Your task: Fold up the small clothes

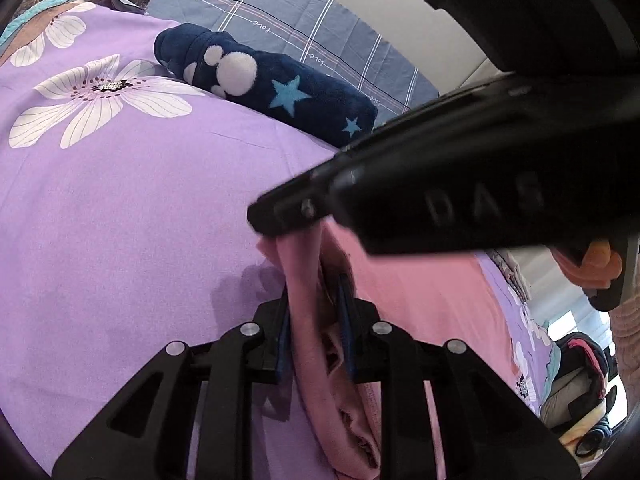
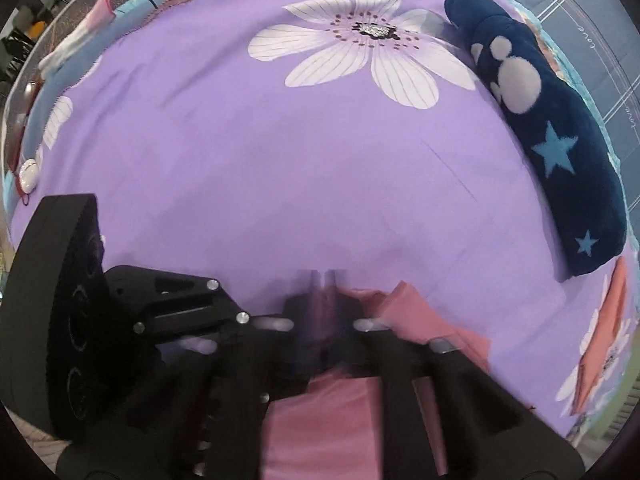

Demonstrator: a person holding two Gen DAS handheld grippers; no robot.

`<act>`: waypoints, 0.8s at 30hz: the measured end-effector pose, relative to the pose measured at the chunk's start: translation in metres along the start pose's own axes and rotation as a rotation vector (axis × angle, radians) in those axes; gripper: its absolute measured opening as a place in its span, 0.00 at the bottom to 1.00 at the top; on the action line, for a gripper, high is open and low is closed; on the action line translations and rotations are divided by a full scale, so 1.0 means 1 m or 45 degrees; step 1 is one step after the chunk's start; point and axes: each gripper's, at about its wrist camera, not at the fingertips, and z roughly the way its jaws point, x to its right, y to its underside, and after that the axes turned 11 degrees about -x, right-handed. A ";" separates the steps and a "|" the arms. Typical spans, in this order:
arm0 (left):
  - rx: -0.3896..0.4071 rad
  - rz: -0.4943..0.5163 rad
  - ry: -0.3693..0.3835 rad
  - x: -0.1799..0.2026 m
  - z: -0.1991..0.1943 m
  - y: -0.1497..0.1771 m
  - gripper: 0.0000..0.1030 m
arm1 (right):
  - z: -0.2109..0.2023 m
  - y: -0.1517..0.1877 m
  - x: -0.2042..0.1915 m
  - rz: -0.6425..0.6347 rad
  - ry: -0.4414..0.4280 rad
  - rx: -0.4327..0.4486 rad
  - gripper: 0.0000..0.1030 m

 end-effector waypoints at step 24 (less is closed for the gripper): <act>0.007 -0.120 0.202 -0.024 -0.005 0.000 0.43 | 0.000 0.260 -0.040 0.080 0.044 0.682 0.32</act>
